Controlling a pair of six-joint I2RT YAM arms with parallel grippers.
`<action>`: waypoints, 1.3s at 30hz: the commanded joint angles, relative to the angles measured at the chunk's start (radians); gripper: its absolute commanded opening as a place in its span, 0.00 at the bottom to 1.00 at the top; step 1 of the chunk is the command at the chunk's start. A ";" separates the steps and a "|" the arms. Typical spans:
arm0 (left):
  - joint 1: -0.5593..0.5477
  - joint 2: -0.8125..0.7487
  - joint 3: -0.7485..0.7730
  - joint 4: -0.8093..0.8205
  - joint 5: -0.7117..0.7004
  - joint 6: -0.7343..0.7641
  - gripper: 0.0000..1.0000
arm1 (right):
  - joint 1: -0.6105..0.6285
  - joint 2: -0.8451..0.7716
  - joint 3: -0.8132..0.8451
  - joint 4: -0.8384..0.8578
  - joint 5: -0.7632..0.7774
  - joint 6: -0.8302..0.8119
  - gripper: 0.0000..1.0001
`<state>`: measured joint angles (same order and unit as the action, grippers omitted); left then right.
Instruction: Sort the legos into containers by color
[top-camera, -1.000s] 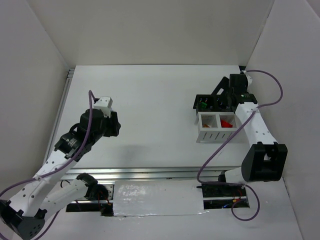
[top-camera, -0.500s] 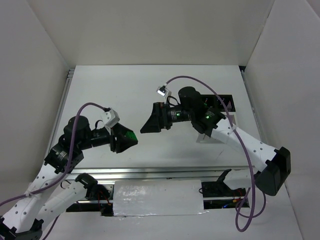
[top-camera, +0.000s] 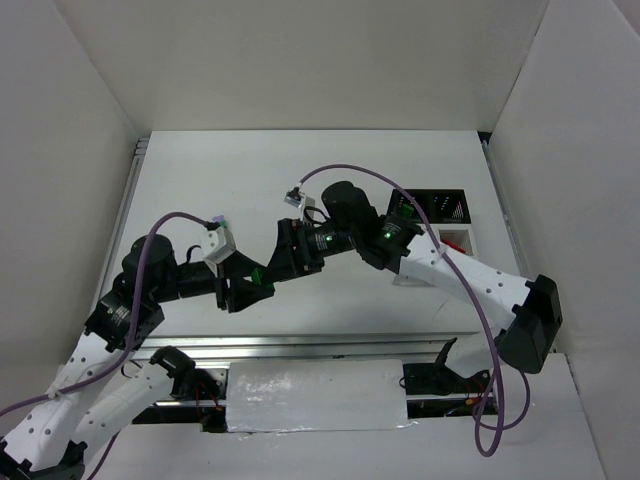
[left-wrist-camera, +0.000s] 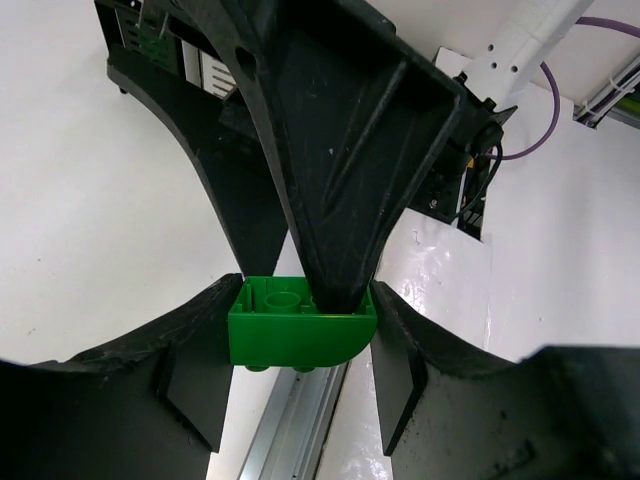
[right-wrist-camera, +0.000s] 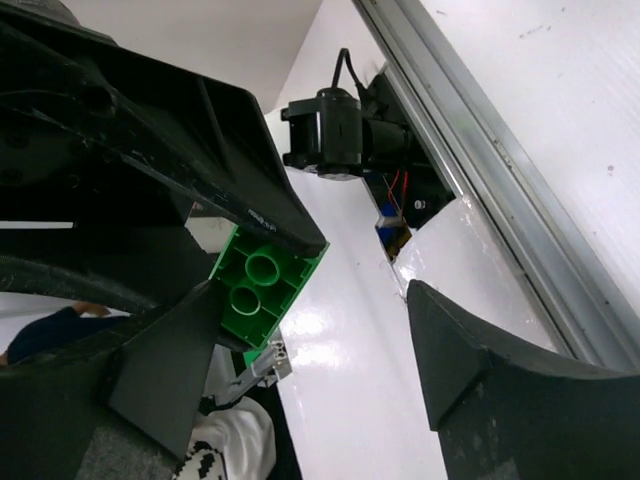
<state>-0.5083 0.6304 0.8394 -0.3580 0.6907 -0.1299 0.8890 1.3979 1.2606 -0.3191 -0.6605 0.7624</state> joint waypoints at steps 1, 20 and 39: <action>-0.004 -0.012 -0.003 0.053 0.013 0.026 0.00 | 0.054 0.007 0.076 -0.044 0.048 0.020 0.81; -0.004 0.000 -0.006 0.040 0.007 0.029 0.09 | 0.110 -0.028 0.010 0.199 -0.102 0.207 0.00; -0.004 0.000 -0.005 0.048 0.030 0.033 0.00 | 0.088 -0.111 -0.009 0.207 -0.016 0.195 0.90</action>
<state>-0.5163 0.6155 0.8330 -0.3687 0.7300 -0.1085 0.9516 1.3472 1.1919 -0.1802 -0.6426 0.9710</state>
